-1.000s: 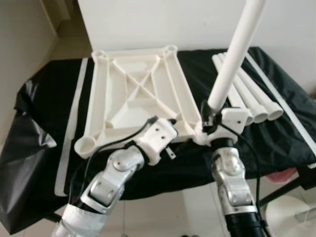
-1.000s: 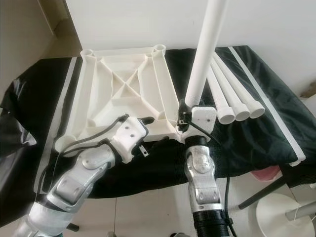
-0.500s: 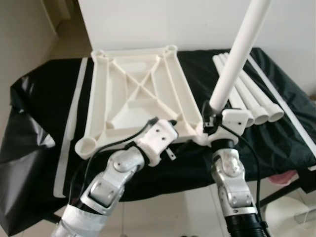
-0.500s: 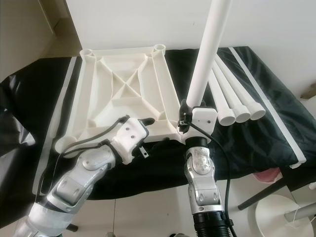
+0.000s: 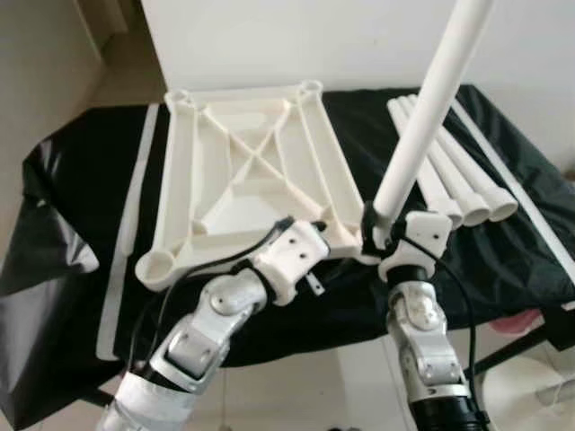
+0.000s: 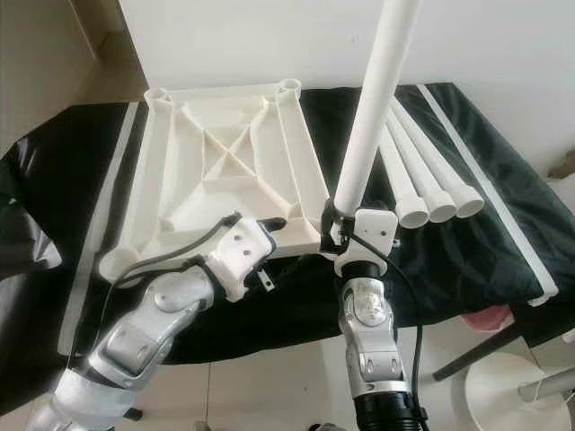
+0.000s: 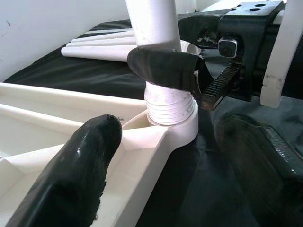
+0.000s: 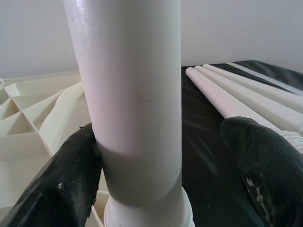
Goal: Building children table
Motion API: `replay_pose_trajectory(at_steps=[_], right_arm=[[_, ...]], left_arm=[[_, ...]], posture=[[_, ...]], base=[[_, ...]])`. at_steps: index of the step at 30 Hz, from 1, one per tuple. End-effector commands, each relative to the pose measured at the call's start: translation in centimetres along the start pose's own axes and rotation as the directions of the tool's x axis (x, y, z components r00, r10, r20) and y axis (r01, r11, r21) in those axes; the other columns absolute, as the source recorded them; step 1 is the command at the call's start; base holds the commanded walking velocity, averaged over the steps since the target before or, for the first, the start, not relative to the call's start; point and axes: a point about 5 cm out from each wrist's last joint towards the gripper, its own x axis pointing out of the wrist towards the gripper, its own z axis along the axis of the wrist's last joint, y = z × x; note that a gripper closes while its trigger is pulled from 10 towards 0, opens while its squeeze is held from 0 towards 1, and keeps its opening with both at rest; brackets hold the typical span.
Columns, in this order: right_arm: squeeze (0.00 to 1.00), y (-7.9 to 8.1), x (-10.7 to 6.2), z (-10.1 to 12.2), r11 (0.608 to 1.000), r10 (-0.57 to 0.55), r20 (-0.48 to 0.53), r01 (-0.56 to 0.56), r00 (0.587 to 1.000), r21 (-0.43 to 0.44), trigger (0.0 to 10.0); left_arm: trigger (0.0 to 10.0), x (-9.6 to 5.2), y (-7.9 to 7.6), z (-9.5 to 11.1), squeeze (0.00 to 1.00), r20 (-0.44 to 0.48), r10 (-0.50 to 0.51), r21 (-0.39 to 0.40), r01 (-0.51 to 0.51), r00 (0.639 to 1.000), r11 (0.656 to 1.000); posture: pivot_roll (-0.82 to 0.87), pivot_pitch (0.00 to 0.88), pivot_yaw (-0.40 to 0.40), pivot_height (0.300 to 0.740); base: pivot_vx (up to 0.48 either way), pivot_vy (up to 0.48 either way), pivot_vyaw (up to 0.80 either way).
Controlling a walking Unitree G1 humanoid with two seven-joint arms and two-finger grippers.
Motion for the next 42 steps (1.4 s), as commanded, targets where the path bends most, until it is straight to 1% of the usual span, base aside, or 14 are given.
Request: replay_pose_trajectory(at_steps=[1,9,15,16,17,24,25,28,29,33,34,35,36,42], right_arm=[[0.0,-0.2,0.0,-0.7,0.997,0.059,-0.041,-0.057,0.997,0.049,10.0],[0.0,-1.3,1.0,-0.8,0.967,0.255,-0.058,-0.254,0.965,0.029,10.0],[0.0,-2.4,2.7,-1.0,0.906,0.414,-0.094,-0.42,0.905,-0.058,10.0],[0.0,-2.4,2.7,-1.0,0.906,0.414,-0.094,-0.42,0.905,-0.058,10.0],[0.0,-2.6,3.4,-1.0,0.876,0.461,-0.117,-0.472,0.879,-0.094,10.0],[0.0,-2.8,4.3,-1.1,0.837,0.517,-0.15,-0.534,0.843,-0.116,10.0],[0.0,-2.9,4.3,-1.4,0.813,0.545,-0.175,-0.568,0.82,-0.13,10.0],[0.0,-3.0,4.4,-1.7,0.791,0.568,-0.197,-0.597,0.799,-0.138,10.0],[0.0,-3.1,4.3,-2.1,0.755,0.601,-0.228,-0.638,0.766,-0.15,10.0],[0.0,-3.3,4.3,-2.3,0.743,0.613,-0.239,-0.653,0.753,-0.149,10.0],[0.0,-3.6,4.5,-2.4,0.743,0.608,-0.242,-0.649,0.756,-0.163,4.2],[0.0,-3.6,4.5,-2.4,0.743,0.608,-0.242,-0.649,0.756,-0.163,4.2],[0.0,-3.8,4.6,-2.4,0.744,0.602,-0.243,-0.645,0.76,-0.172,0.0],[0.0,-4.5,4.2,-3.2,0.761,0.584,-0.271,-0.632,0.765,-0.147,0.0]], left_arm=[[10.0,0.2,-0.6,-0.3,0.0,-0.019,-0.076,0.014,0.076,0.997,0.997],[10.0,0.2,-1.0,-0.4,0.0,-0.028,-0.093,0.017,0.094,0.995,0.995],[10.0,0.3,-1.1,-0.5,0.0,-0.03,-0.094,0.016,0.094,0.995,0.995],[10.0,0.3,-1.1,-0.5,0.0,-0.03,-0.094,0.016,0.094,0.995,0.995],[10.0,0.4,-1.1,-0.5,0.0,-0.03,-0.093,0.018,0.094,0.995,0.995],[10.0,0.4,-1.0,-0.4,0.0,-0.031,-0.09,0.02,0.09,0.995,0.996],[10.0,0.4,-1.0,-0.4,0.0,-0.034,-0.094,0.026,0.095,0.995,0.995],[10.0,0.4,-1.0,-0.4,0.0,-0.037,-0.098,0.032,0.099,0.994,0.995],[10.0,0.4,-0.9,-0.4,0.0,-0.039,-0.099,0.037,0.101,0.994,0.994],[10.0,0.4,-0.8,-0.4,0.0,-0.039,-0.096,0.035,0.098,0.995,0.995],[10.0,0.4,-0.7,-0.4,0.0,-0.043,-0.092,0.036,0.094,0.995,0.995],[10.0,0.4,-0.7,-0.4,0.0,-0.043,-0.092,0.036,0.094,0.995,0.995],[10.0,0.4,-0.6,-0.4,0.0,-0.044,-0.09,0.036,0.091,0.995,0.995],[10.0,0.3,-0.4,-0.4,0.0,-0.046,-0.079,0.036,0.081,0.996,0.996]], posture=[[-0.03,0.051,0.018,0.74],[-0.04,0.054,0.015,0.74],[-0.04,0.057,0.01,0.74],[-0.04,0.057,0.01,0.74],[-0.04,0.056,0.008,0.74],[-0.03,0.056,0.004,0.74],[-0.03,0.058,0.005,0.74],[-0.03,0.06,0.003,0.74],[-0.03,0.063,0.004,0.74],[-0.03,0.065,0.004,0.74],[-0.03,0.068,0.004,0.74],[-0.03,0.068,0.004,0.74],[-0.03,0.068,0.004,0.74],[-0.03,0.07,0.003,0.74]], base=[[0.0,0.0,0.0],[0.0,0.0,0.0],[0.0,0.0,0.0],[0.0,0.0,0.0],[0.0,0.0,0.0],[0.0,0.0,0.0],[0.0,0.0,0.0],[0.0,0.0,0.0],[0.0,0.0,0.0],[0.0,0.0,0.0],[0.0,0.0,0.0],[0.0,0.0,0.0],[0.0,0.0,0.0],[0.0,0.0,0.0]])
